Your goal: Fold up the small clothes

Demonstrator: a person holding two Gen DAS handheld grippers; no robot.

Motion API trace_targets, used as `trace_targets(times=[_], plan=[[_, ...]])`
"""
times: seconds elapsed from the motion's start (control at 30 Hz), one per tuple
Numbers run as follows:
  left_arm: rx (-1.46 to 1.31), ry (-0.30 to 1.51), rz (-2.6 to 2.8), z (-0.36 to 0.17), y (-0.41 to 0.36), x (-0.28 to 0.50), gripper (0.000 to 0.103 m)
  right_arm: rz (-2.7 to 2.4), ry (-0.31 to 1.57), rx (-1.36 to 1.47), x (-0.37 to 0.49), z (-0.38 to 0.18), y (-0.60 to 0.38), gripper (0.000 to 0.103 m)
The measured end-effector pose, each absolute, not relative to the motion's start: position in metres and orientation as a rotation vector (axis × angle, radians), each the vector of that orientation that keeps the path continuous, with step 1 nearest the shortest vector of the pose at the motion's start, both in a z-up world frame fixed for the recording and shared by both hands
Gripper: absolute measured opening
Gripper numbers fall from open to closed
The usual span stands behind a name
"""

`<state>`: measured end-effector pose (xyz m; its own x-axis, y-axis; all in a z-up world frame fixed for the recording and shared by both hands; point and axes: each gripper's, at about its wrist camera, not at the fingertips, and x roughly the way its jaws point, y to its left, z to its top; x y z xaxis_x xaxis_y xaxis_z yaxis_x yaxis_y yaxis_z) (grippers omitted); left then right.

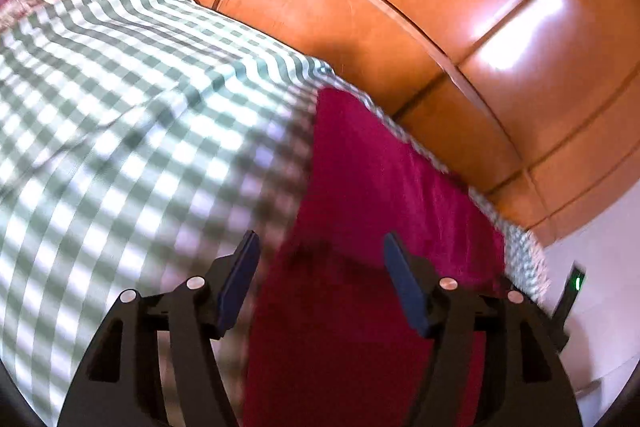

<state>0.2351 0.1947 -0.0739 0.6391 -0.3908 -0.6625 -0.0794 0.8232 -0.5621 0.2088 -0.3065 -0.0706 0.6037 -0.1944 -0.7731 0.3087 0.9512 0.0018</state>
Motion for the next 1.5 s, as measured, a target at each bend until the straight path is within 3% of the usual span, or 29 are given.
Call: trace_targets(times=[0.03,0.1,0.43,0.5,0.53,0.57,0.63,0.7,0.8,0.87,0.97,1.2,1.33,1.5], plan=[[-0.602,0.879,-0.175,-0.075,0.199,0.245,0.064,-0.297,0.853,0.135,0.207,-0.065,-0.305,0.044],[-0.631,0.891,-0.168,-0.078,0.204,0.271,0.063,-0.283,0.809,0.129,0.204,-0.053,-0.3,0.053],[-0.749,0.94,-0.22,-0.093,0.183,0.364,0.063,-0.176,0.839,0.048,0.239,-0.059,-0.265,0.053],[-0.755,0.947,-0.244,-0.097,0.174,0.377,0.052,-0.178,0.849,0.036,0.242,-0.063,-0.262,0.053],[-0.74,0.955,-0.258,-0.097,0.168,0.381,0.026,-0.188,0.855,0.024,0.244,-0.067,-0.262,0.053],[-0.709,0.952,-0.254,-0.094,0.164,0.382,0.017,-0.203,0.862,0.013,0.244,-0.07,-0.262,0.053],[-0.605,0.879,-0.23,-0.075,0.153,0.374,0.01,-0.238,0.882,0.0,0.244,-0.079,-0.266,0.053],[-0.492,0.825,-0.196,-0.063,0.14,0.366,0.01,-0.272,0.923,-0.02,0.242,-0.093,-0.268,0.053],[-0.266,0.861,-0.075,-0.069,0.117,0.37,0.01,-0.304,0.927,-0.053,0.241,-0.109,-0.269,0.064],[-0.142,0.893,0.013,-0.083,0.106,0.375,0.022,-0.31,0.928,-0.04,0.242,-0.109,-0.271,0.066],[-0.165,0.842,0.072,-0.072,0.108,0.356,0.03,-0.317,0.919,-0.056,0.24,-0.111,-0.27,0.067],[-0.068,0.781,-0.089,-0.06,0.077,0.278,0.033,-0.323,0.914,-0.063,0.24,-0.111,-0.269,0.069],[0.076,0.886,-0.044,-0.102,0.06,0.275,0.034,-0.327,0.912,-0.063,0.24,-0.111,-0.268,0.07],[0.035,0.88,-0.022,-0.098,0.064,0.275,0.034,-0.319,0.912,-0.046,0.239,-0.112,-0.271,0.071]])
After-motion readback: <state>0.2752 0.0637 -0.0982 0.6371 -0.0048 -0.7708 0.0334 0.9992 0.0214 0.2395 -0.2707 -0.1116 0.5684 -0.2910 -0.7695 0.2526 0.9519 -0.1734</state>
